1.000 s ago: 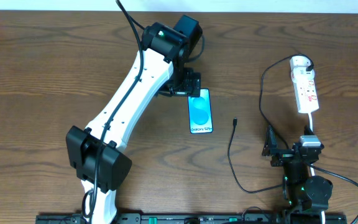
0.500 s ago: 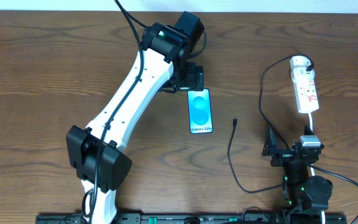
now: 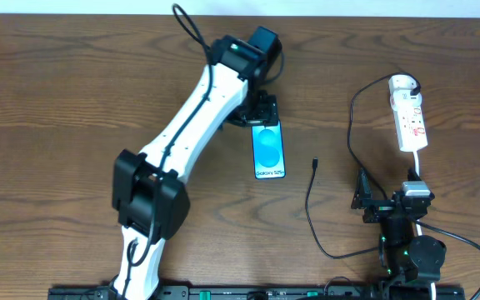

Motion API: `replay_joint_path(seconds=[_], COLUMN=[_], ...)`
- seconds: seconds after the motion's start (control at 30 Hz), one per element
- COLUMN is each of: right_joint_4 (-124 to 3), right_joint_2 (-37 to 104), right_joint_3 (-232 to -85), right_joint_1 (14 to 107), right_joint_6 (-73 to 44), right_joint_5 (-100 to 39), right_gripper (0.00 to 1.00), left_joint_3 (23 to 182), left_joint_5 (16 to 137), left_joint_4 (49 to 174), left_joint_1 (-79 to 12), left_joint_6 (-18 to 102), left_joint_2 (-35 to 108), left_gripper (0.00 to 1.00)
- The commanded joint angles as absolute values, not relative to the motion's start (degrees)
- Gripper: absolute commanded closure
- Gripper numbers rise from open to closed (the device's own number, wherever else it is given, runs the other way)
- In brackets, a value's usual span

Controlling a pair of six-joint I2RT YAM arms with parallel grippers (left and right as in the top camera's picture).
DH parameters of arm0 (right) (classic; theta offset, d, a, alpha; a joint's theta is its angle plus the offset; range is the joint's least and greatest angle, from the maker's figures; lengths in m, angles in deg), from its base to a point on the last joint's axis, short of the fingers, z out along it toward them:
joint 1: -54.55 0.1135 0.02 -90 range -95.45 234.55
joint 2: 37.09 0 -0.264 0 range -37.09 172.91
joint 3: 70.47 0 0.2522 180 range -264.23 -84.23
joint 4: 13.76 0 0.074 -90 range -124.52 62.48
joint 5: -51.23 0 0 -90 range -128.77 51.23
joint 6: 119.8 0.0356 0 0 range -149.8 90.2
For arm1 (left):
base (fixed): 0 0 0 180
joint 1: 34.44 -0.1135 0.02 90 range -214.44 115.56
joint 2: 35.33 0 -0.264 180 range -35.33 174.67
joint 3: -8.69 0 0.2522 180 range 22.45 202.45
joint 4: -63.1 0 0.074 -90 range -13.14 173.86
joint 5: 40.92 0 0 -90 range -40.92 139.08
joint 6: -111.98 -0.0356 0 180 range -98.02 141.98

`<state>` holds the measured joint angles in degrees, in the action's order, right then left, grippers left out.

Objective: Plug charger to phone and switch on socket
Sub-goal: 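Raise the left arm and move the left gripper over the phone, then lower the left gripper onto the phone's top edge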

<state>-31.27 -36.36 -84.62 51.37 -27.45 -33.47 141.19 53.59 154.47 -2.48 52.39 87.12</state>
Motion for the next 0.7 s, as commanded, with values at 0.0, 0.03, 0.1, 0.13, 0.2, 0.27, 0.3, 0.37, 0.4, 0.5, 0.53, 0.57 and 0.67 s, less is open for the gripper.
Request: replay_joint_path(seconds=[0.0,0.03,0.1,0.13,0.2,0.27,0.3,0.37,0.4,0.5,0.53,0.57,0.67], right_joint_4=[-31.5,-31.5,-31.5,-31.5,-31.5,-31.5,-31.5,-31.5,-31.5,-31.5,-31.5,-31.5,-31.5], right_joint_2=[-36.6,-36.6,-36.6,-36.6,-36.6,-36.6,-36.6,-36.6,-36.6,-36.6,-36.6,-36.6,-36.6], right_joint_3=[-84.5,-84.5,-84.5,-84.5,-84.5,-84.5,-84.5,-84.5,-84.5,-84.5,-84.5,-84.5,-84.5], right_joint_1=[51.7,51.7,51.7,51.7,51.7,51.7,51.7,51.7,51.7,51.7,51.7,51.7,51.7], right_joint_6=[-27.1,-27.1,-27.1,-27.1,-27.1,-27.1,-27.1,-27.1,-27.1,-27.1,-27.1,-27.1,-27.1], right_joint_5=[-33.7,-33.7,-33.7,-33.7,-33.7,-33.7,-33.7,-33.7,-33.7,-33.7,-33.7,-33.7,-33.7], right_gripper=[0.01,0.01,0.01,0.01,0.01,0.01,0.01,0.01,0.01,0.01,0.01,0.01,0.01], left_joint_3=[140.7,140.7,140.7,140.7,140.7,140.7,140.7,140.7,140.7,140.7,140.7,140.7,140.7], left_joint_5=[52.9,52.9,52.9,52.9,52.9,52.9,52.9,52.9,52.9,52.9,52.9,52.9,53.0], left_joint_4=[154.1,153.6,153.2,152.8,152.3,152.0,152.0,151.9,151.9,152.0,151.9,151.9,151.3], left_joint_1=[-1.2,-0.9,-0.6,-0.5,-0.4,-0.3,-0.3,-0.3,-0.3,-0.2,-0.1,0.0,0.5], left_joint_6=[55.2,56.5,57.9,58.1,58.1,59.0,59.8,60.7,60.9,60.9,60.9,60.9,60.9], left_joint_2=[89.1,89.8,90.4,90.6,90.9,91.4,91.7,92.2,92.5,93.2,93.3,93.3,93.3], left_gripper=[0.02,0.02,0.02,0.02,0.02,0.02,0.02,0.02,0.02,0.02,0.02,0.02,0.02])
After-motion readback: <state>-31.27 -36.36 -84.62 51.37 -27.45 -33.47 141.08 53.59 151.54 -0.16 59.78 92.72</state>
